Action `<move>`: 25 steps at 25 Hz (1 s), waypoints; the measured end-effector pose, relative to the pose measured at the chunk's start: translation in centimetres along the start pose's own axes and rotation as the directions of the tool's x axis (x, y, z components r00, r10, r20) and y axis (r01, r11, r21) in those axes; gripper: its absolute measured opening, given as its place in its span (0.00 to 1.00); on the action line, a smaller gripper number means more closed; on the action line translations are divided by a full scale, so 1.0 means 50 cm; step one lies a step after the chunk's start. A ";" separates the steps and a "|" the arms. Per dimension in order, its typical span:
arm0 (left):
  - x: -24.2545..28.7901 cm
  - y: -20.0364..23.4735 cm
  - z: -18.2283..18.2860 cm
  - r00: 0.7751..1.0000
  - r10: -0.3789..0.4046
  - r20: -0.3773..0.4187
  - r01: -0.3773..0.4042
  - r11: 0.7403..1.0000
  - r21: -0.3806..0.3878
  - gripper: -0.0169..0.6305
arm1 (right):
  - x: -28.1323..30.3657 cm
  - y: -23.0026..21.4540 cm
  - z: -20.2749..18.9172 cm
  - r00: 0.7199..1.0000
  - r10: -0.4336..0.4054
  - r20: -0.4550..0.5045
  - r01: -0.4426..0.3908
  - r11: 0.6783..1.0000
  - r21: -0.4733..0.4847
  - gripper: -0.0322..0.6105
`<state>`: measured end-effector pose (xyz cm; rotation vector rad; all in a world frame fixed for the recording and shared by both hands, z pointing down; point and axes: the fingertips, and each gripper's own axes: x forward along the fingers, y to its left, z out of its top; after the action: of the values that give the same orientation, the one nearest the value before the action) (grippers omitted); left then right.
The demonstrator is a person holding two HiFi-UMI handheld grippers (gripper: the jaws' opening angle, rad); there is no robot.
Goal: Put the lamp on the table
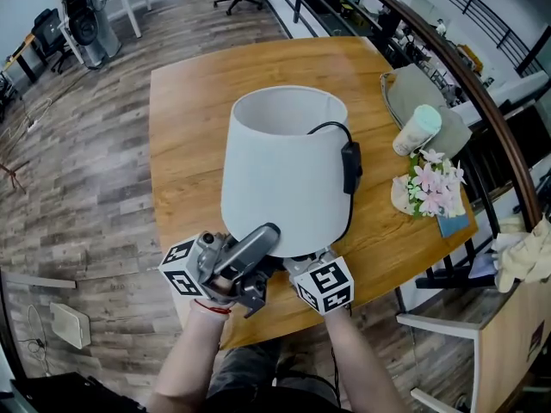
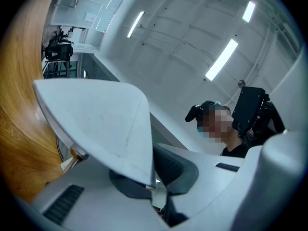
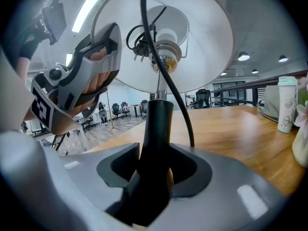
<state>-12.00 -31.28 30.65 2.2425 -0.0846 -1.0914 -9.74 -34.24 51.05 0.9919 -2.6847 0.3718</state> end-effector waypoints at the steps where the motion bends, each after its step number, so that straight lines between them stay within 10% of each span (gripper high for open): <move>1: -0.001 0.001 -0.001 1.000 -0.005 -0.004 0.005 1.000 -0.001 0.03 | 0.002 -0.003 -0.001 1.000 -0.002 -0.001 0.002 1.000 -0.005 0.36; 25: -0.017 -0.014 -0.042 1.000 -0.012 0.000 0.012 0.999 0.032 0.02 | -0.069 0.009 -0.038 0.997 -0.057 -0.057 0.058 0.998 0.005 0.37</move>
<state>-11.16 -29.37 31.79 2.2742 -0.0899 -1.1045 -7.21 -31.25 51.66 1.0423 -2.6004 0.3919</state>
